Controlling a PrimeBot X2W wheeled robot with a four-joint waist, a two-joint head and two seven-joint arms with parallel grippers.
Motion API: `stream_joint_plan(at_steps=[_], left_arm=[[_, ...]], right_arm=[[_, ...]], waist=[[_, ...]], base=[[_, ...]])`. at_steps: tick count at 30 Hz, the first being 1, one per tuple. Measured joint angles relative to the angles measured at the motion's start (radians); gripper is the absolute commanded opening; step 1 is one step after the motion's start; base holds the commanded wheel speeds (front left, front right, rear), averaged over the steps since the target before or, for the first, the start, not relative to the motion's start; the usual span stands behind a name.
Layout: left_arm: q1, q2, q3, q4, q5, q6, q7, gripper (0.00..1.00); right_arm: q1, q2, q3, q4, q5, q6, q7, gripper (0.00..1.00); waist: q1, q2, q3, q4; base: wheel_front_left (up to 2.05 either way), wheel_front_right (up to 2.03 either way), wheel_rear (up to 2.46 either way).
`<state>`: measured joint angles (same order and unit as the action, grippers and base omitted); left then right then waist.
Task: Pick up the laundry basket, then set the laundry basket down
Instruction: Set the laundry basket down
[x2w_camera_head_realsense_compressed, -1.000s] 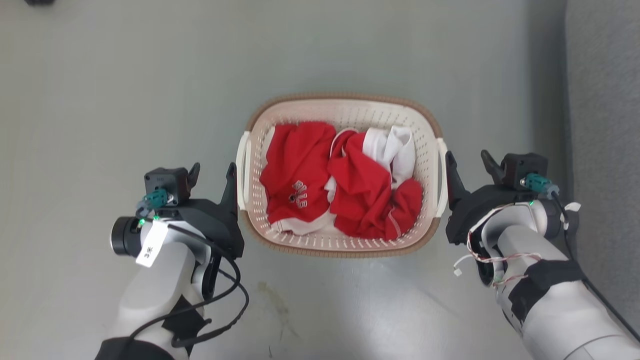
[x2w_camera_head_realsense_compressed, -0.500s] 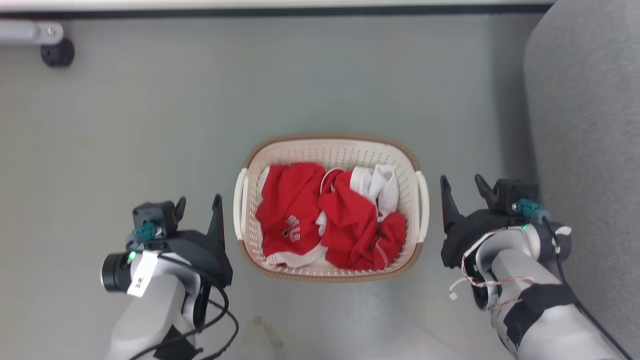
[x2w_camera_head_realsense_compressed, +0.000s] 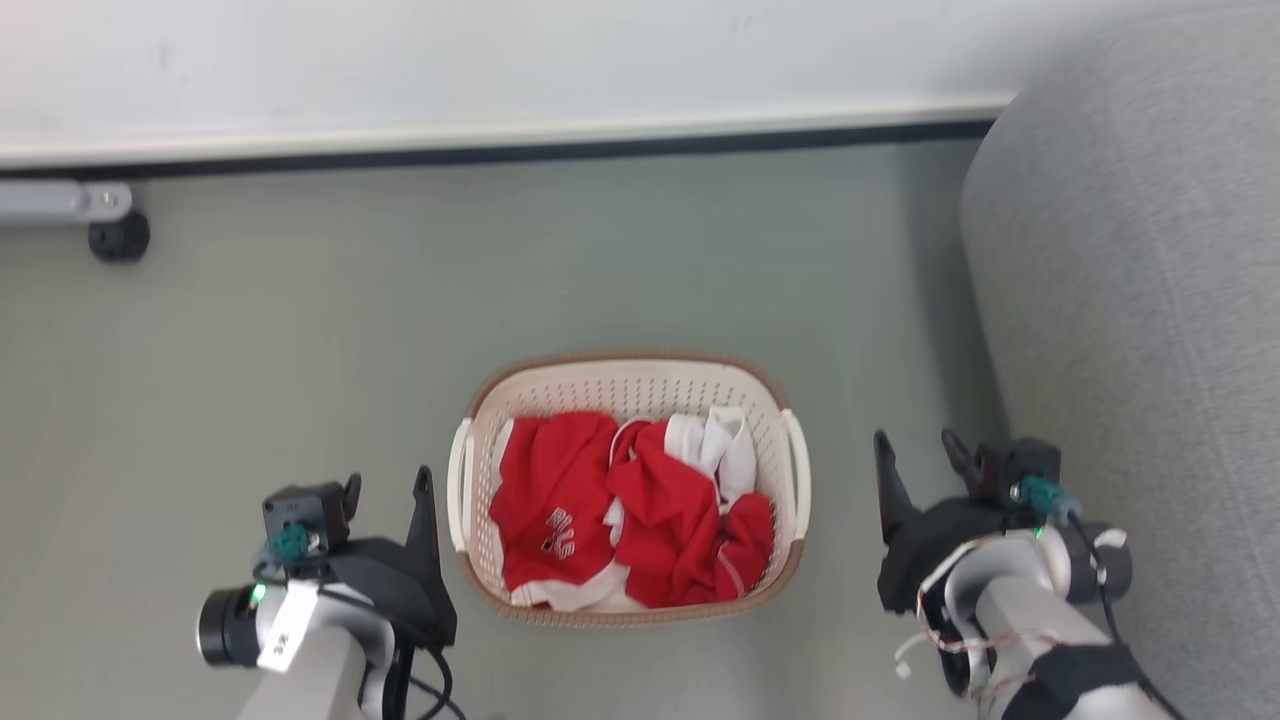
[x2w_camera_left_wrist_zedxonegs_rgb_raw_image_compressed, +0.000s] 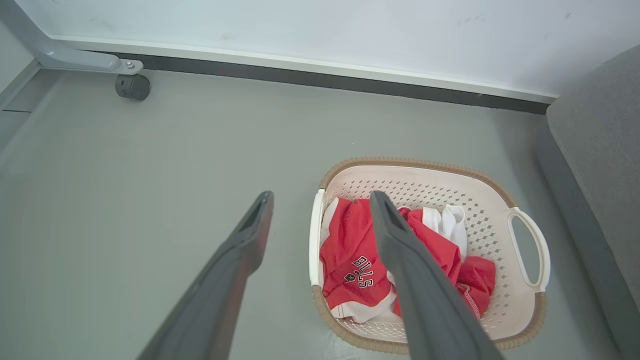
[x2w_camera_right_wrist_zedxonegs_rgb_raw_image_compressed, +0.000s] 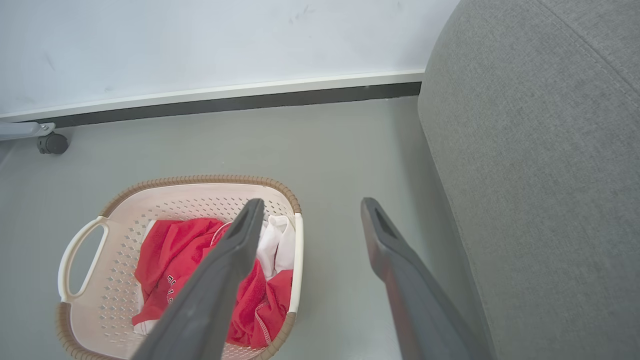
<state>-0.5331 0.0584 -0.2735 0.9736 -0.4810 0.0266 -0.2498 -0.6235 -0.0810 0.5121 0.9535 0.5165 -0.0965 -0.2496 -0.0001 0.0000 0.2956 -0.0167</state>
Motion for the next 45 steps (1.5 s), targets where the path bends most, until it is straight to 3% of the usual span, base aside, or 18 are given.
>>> stream_joint_plan(at_steps=[26, 45], left_arm=[[0.269, -0.002, 0.048, -0.245, 0.08, 0.044, 0.0, 1.0], [0.4, -0.004, 0.073, -0.495, 0.162, 0.071, 0.0, 1.0]], right_arm=[[0.247, -0.009, -0.062, -0.219, -0.096, -0.018, 0.0, 1.0], [0.388, -0.032, -0.123, -0.477, -0.21, -0.027, 0.0, 1.0]], waist=[[0.0, -0.0001, -0.194, -0.057], [0.0001, 0.0001, -0.222, -0.055]], base=[[0.0, 0.0, 0.0], [0.0, 0.0, 0.0]])
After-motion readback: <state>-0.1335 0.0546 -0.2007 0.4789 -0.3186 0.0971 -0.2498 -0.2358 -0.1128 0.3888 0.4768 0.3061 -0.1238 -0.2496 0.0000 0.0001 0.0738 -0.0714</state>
